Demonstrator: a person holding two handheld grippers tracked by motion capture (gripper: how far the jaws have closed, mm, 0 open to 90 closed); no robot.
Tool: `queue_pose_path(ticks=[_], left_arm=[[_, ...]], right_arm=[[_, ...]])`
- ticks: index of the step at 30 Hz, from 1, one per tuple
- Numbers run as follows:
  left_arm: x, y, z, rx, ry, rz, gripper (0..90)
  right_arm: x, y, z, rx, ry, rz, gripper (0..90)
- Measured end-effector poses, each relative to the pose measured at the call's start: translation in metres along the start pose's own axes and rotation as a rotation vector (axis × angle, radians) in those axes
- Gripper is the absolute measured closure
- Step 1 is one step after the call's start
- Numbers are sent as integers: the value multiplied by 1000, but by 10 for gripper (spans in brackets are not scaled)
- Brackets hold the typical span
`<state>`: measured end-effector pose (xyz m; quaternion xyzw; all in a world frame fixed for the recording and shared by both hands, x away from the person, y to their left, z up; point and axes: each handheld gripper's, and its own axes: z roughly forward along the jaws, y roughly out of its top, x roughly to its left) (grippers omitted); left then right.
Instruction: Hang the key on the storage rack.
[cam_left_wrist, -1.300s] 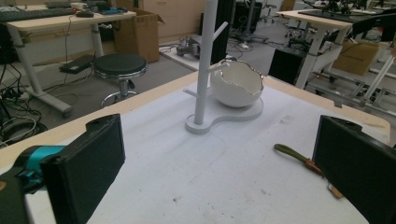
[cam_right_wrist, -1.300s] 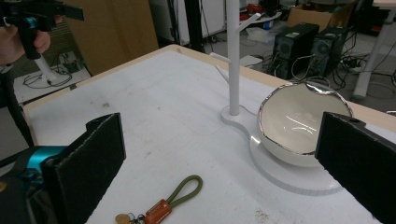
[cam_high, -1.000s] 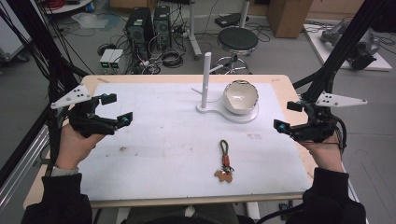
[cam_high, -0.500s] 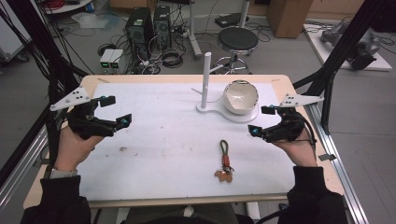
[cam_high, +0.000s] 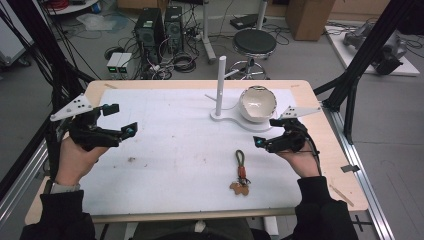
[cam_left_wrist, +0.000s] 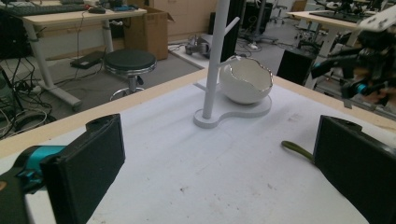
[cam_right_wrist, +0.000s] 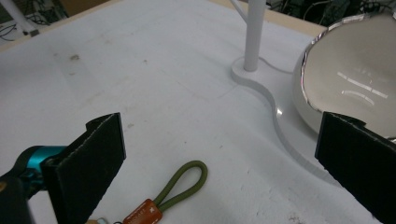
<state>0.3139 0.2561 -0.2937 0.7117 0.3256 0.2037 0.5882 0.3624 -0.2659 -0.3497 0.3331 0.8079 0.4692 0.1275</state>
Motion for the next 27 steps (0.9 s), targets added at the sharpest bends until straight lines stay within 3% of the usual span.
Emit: queue_pose_path(ticks=[2, 7, 10, 15, 16, 23, 27], left_arm=[[1, 1, 1, -5, 3, -6, 29], [2, 0, 5, 4, 1, -11, 29], [2, -1, 10, 17, -3, -15, 29], [1, 0, 13, 20, -8, -16, 29], [1, 0, 13, 22, -7, -15, 29], [2, 0, 11, 18, -2, -20, 29], [2, -1, 12, 23, -3, -20, 29]], right_arm=[[0, -7, 11, 52, -46, 7, 11], [0, -21, 27, 73, -97, 3, 12], [-1, -36, 41, 88, -138, 29, 11], [1, -42, 56, 91, -183, 42, 11], [2, -43, 64, 115, -199, 32, 11], [7, -45, 82, 178, -199, -7, 12], [7, -47, 85, 196, -199, -2, 12]])
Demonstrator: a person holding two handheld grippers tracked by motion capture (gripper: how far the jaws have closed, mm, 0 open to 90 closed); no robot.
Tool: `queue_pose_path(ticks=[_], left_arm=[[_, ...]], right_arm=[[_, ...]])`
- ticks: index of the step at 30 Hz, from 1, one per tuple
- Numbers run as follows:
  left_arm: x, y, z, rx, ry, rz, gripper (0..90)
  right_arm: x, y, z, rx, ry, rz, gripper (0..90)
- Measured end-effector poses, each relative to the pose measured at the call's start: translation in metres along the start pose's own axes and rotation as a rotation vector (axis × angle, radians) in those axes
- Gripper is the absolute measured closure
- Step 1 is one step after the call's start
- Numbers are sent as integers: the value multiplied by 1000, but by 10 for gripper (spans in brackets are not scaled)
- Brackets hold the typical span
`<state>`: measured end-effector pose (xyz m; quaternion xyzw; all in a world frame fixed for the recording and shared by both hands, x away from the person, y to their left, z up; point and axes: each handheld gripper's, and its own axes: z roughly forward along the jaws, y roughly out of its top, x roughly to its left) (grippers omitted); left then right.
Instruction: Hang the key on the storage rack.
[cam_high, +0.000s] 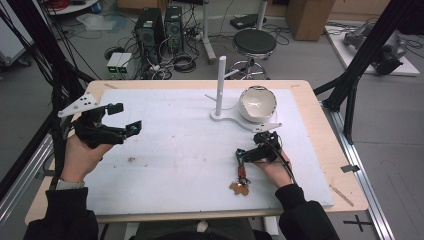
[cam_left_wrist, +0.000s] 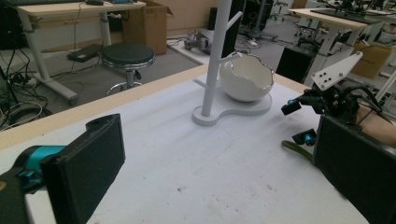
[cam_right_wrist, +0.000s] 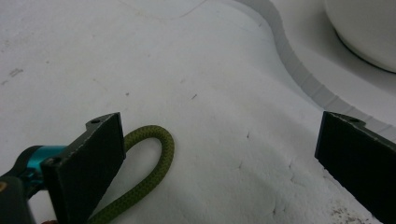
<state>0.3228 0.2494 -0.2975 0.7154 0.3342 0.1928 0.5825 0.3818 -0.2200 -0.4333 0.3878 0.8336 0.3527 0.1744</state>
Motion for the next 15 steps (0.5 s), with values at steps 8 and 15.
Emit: queue_pose_path(ticks=[8, 15], left_arm=[[-1, -1, 0, 2, 2, -1, 29], [-2, -3, 6, 24, -2, 0, 29]], right_arm=[[-1, -2, 6, 43, -15, 11, 12], [2, -4, 6, 82, 23, -1, 256]])
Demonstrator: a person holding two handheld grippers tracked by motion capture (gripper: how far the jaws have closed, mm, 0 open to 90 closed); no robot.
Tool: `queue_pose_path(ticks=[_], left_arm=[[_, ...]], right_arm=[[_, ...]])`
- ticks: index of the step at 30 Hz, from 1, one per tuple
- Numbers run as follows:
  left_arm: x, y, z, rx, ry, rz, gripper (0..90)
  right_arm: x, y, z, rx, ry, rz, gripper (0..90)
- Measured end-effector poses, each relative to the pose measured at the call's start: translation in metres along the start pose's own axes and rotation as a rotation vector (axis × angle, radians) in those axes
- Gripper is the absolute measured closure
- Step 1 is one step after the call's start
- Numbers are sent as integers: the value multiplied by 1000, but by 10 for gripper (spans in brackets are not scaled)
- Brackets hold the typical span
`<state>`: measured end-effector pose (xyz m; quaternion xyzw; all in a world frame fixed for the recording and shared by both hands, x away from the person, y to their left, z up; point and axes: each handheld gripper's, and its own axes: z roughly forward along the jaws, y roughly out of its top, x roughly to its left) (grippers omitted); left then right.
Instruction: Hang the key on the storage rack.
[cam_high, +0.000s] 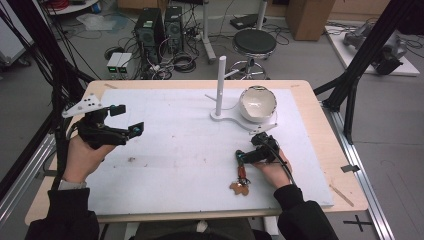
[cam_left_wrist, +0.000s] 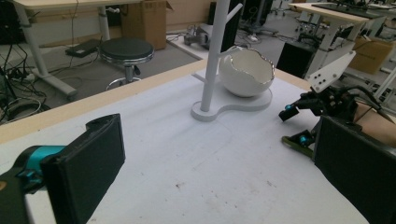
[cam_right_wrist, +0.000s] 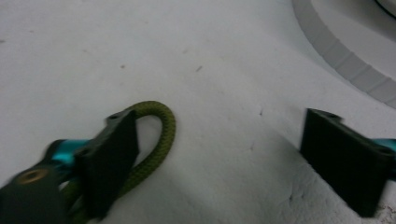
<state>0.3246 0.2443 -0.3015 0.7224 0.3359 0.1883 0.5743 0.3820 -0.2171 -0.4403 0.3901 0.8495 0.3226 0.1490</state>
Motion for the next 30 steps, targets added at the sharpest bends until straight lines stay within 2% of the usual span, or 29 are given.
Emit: queue_pose_path(ticks=[1, 2, 4, 5, 6, 7, 8, 14, 19, 21, 26, 30], left_arm=[[0, 0, 1, 3, 2, 1, 29], [-1, -1, 2, 1, 0, -4, 30], [0, -1, 2, 8, 0, -2, 29], [0, -1, 2, 11, 2, -1, 29], [0, -1, 2, 11, 2, 0, 29], [0, -1, 2, 5, 4, -5, 29], [1, -1, 1, 5, 5, -2, 29], [0, -2, 3, 9, 4, -5, 29], [0, -2, 4, 16, 5, -2, 29], [0, -2, 4, 13, 4, -3, 29], [1, -2, 3, 12, 6, -8, 29], [1, -2, 4, 11, 7, -9, 29]], right_arm=[[0, 0, 0, 0, 0, 0, 256], [3, 0, -2, -14, 18, -25, 432], [9, 0, -4, -23, 35, -63, 608], [9, 0, -4, -23, 35, -63, 608], [15, 0, -5, -27, 44, -94, 763], [15, 0, -5, -27, 44, -94, 763], [20, 0, -5, -24, 41, -108, 818], [17, 0, -5, -25, 67, -71, 842], [17, 1, -5, -28, 70, -73, 845], [15, 2, -8, -45, 76, -56, 846], [12, 13, -38, -176, 85, -27, 849], [16, 27, -66, -267, 89, -43, 854]])
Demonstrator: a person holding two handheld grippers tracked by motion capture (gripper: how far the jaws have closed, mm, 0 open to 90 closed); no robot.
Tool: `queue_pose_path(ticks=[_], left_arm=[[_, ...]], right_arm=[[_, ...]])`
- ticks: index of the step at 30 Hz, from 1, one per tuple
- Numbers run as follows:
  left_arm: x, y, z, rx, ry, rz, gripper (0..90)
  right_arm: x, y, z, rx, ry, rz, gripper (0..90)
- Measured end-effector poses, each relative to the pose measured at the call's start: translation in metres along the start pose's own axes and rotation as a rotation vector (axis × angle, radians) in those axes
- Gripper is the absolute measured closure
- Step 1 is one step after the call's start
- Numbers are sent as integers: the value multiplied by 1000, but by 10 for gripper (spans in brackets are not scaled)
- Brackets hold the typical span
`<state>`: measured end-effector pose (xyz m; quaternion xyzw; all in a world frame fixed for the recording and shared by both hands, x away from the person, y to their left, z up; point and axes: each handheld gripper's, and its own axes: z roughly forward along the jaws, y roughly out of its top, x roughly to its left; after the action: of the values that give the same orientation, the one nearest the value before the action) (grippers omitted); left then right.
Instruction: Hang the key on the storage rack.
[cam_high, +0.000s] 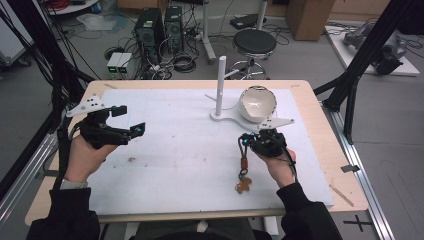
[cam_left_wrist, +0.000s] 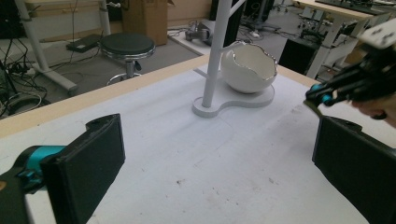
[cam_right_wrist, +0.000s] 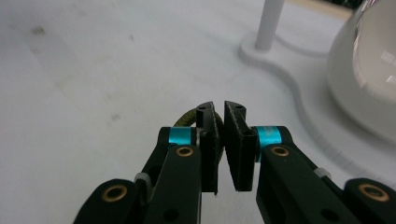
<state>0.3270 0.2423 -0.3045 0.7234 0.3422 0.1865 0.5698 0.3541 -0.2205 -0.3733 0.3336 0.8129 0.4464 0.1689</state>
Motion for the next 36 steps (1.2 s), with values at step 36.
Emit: queue_pose_path(ticks=[36], left_arm=[[-13, 2, 3, -4, -1, 41, 29]], right_arm=[[14, 97, -20, -184, -79, -122, 857]])
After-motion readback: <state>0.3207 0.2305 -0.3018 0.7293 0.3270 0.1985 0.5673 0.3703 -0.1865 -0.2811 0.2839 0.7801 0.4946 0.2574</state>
